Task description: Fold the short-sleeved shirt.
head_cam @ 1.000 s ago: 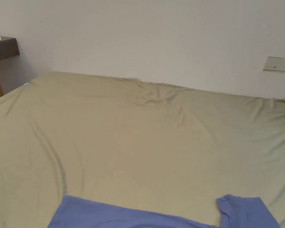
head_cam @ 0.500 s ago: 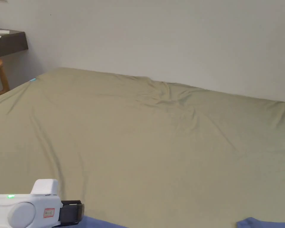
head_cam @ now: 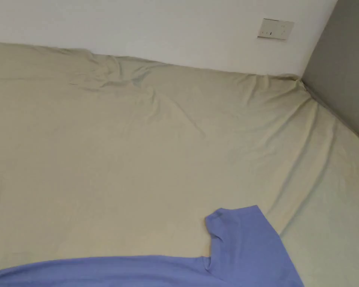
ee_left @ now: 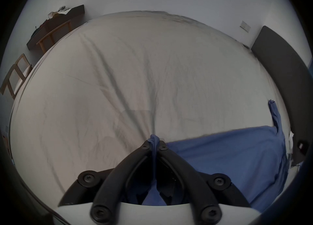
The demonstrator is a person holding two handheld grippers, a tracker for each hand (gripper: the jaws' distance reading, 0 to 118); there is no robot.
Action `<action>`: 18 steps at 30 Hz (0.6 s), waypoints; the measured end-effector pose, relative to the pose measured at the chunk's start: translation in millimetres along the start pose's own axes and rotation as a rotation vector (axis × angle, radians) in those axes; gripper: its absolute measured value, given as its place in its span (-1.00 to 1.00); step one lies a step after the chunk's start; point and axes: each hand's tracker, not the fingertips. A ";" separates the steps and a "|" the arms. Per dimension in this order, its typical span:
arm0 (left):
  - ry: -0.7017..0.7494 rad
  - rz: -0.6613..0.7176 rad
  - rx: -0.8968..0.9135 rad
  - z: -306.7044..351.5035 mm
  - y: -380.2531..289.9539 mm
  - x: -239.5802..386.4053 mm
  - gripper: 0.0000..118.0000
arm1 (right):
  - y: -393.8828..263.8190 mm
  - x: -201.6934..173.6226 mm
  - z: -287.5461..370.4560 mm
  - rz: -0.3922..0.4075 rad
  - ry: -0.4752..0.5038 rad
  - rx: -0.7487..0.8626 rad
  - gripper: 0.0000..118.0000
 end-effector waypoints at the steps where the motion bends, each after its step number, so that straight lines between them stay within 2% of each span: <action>1: 0.004 0.011 0.010 0.3 0.1 2.8 -0.95 | 6.9 4.4 -17.8 -0.025 0.004 -0.024 0.68; 4: 0.008 0.052 0.005 1.8 1.8 4.2 -0.95 | 20.6 17.1 -68.8 -0.100 -0.015 -0.058 0.49; 7: 0.011 0.042 0.003 4.6 3.6 5.5 -0.95 | 27.4 18.1 -107.2 -0.089 -0.048 -0.092 0.32; 8: 0.017 0.043 0.004 5.6 4.1 7.2 -0.95 | 29.2 16.8 -117.6 -0.061 -0.068 -0.123 0.16; 10: 0.025 0.058 0.003 7.7 5.4 5.4 -0.95 | 29.3 12.9 -130.3 -0.027 -0.078 -0.165 -0.96; 14: 0.028 0.118 0.003 27.7 2.4 3.1 -0.95 | 30.3 9.7 -119.0 -0.062 -0.020 -0.185 -0.96; 15: 0.018 0.114 0.020 39.1 -1.2 2.1 -0.95 | 28.8 8.5 -106.5 -0.050 0.016 -0.148 -0.96; 18: -0.020 0.106 0.103 82.4 -14.1 -6.4 -0.95 | 20.8 12.0 -53.1 -0.031 0.021 -0.048 -0.96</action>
